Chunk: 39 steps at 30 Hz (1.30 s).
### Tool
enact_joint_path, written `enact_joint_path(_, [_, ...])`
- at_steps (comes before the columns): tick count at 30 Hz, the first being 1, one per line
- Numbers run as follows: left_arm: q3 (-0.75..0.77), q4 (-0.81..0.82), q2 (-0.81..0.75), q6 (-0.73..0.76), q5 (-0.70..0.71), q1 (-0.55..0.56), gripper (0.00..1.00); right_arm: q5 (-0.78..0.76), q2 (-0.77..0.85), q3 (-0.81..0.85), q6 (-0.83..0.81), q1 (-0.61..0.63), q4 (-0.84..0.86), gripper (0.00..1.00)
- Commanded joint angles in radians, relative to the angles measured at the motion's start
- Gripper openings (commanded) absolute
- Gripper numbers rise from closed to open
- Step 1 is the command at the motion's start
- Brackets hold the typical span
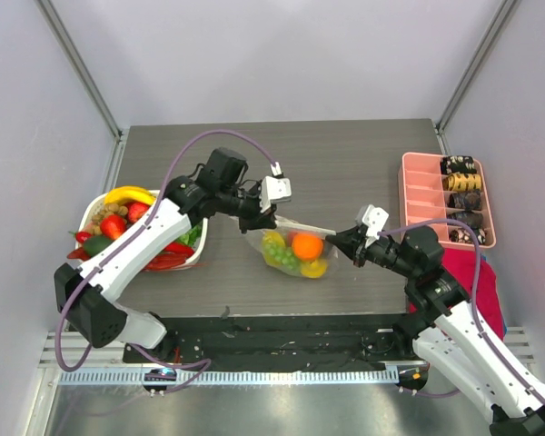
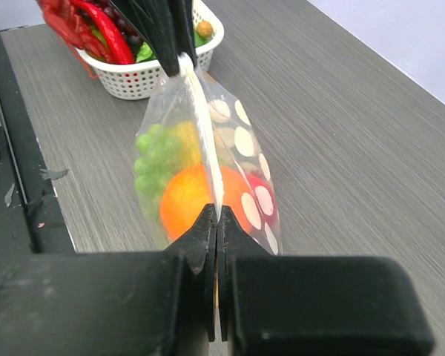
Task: Place the food in the zip-top bag and seal the zipper
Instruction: Zip the zipper food storage bag at the center of the board.
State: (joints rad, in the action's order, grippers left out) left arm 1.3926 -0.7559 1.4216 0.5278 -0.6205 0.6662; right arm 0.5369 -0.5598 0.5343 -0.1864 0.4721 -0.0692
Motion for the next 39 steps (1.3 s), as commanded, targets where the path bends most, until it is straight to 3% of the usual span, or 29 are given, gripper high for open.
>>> enact_joint_path(1, [-0.02,-0.069,-0.058,0.051,0.067,-0.068,0.0,-0.081,0.032,0.012,-0.016,0.0,0.008,0.01])
enact_joint_path(18, [-0.092,-0.174,-0.136,0.164,0.073,-0.319,0.0,-0.186,0.066,0.015,-0.035,-0.001,-0.078,0.01])
enact_joint_path(26, [-0.106,-0.18,-0.159,0.172,0.058,-0.353,0.02,-0.141,0.035,0.03,-0.027,-0.001,-0.083,0.01])
enact_joint_path(29, [-0.072,-0.175,-0.147,0.108,0.025,-0.337,0.27,-0.094,0.009,0.05,-0.018,0.0,-0.084,0.01])
enact_joint_path(30, [-0.043,-0.175,-0.141,0.088,0.015,-0.33,0.42,-0.081,0.002,0.061,-0.019,-0.001,-0.087,0.01])
enact_joint_path(33, [0.002,-0.143,-0.139,0.015,0.008,-0.277,0.59,-0.043,-0.018,0.076,-0.018,0.0,-0.095,0.01])
enact_joint_path(39, [-0.04,-0.045,-0.156,0.001,0.094,-0.067,0.72,-0.015,-0.034,0.084,-0.019,0.0,-0.1,0.01])
